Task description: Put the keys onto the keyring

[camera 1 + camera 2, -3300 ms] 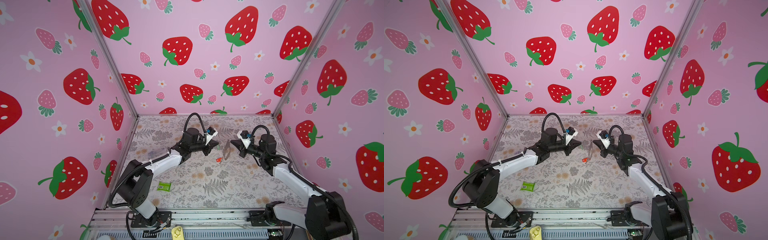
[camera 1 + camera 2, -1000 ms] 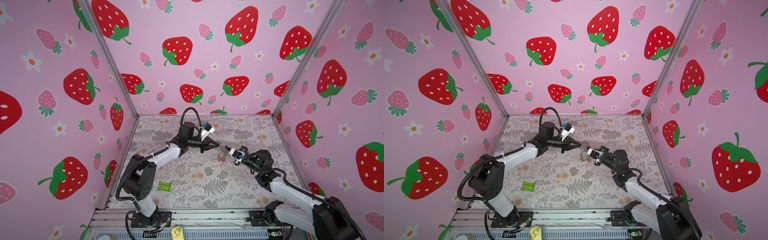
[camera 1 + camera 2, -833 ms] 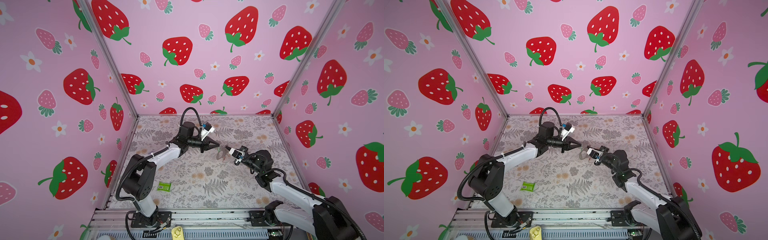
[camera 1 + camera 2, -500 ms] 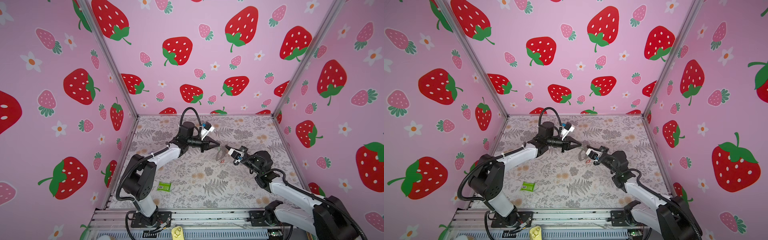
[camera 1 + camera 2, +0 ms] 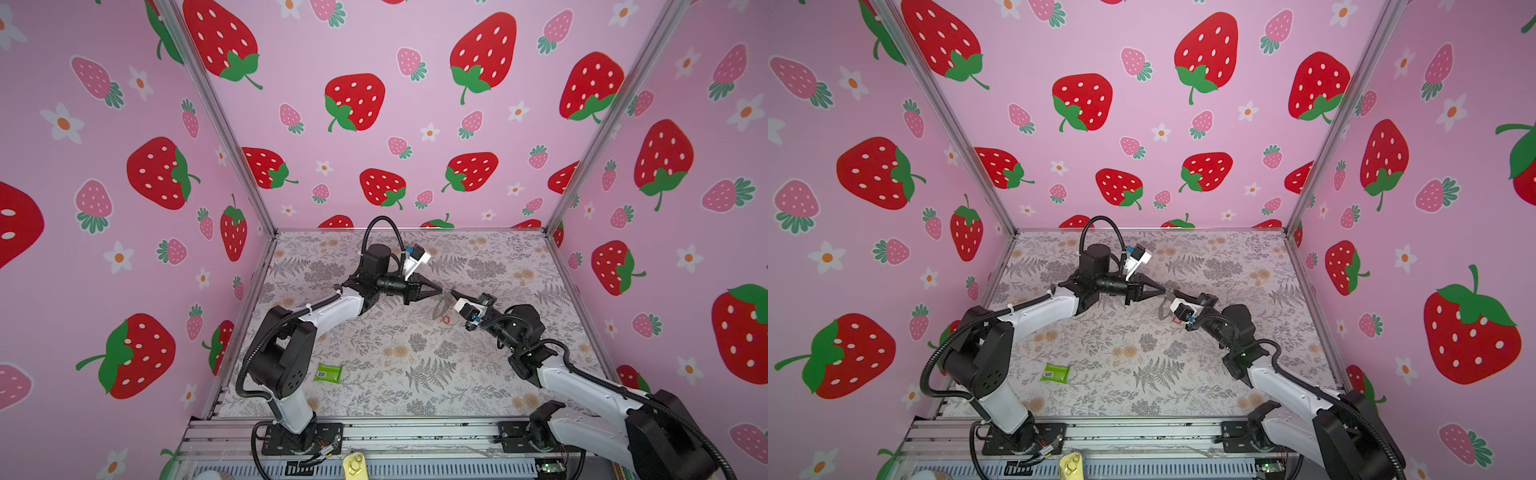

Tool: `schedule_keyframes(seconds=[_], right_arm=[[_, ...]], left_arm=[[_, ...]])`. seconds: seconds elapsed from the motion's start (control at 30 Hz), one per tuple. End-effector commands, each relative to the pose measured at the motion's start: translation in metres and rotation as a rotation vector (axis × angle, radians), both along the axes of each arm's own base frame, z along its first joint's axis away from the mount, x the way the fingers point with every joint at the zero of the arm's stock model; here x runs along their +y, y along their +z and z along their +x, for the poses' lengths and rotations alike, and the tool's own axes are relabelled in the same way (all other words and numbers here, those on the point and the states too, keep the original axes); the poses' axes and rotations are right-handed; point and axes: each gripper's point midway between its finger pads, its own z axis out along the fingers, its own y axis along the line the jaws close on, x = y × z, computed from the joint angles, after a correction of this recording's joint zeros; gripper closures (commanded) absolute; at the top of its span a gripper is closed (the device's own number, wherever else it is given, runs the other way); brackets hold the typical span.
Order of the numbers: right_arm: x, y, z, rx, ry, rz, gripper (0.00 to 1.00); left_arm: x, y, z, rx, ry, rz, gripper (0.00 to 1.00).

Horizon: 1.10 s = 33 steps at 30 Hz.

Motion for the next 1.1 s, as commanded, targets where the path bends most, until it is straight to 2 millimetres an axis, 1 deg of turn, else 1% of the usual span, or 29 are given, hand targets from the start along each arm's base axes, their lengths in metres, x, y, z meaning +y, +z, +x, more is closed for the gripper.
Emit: schedule_keyframes(seconds=[0.0,0.17,0.33,0.5,0.77,1.07], right_arm=[[-0.001,0.010,-0.001,-0.051,-0.016,0.026,1.00],[-0.005,0.008,-0.001,-0.047,-0.038,0.033,1.00],[-0.012,0.013,0.005,-0.038,-0.095,0.088,1.00],[-0.010,0.018,0.004,-0.042,-0.095,0.135,1.00],[-0.006,0.022,0.006,-0.035,-0.105,0.173,1.00],[-0.014,0.020,0.014,-0.025,-0.188,0.204,1.00]], left_arm=[[-0.004,0.008,-0.003,0.002,-0.030,-0.030,1.00],[-0.005,0.010,-0.002,0.023,-0.023,-0.039,1.00],[-0.005,0.013,0.005,0.074,0.014,-0.055,1.00],[-0.005,0.014,0.013,0.133,0.055,-0.091,1.00],[-0.006,0.017,0.014,0.159,0.067,-0.124,1.00],[-0.006,0.020,0.013,0.181,0.066,-0.139,1.00]])
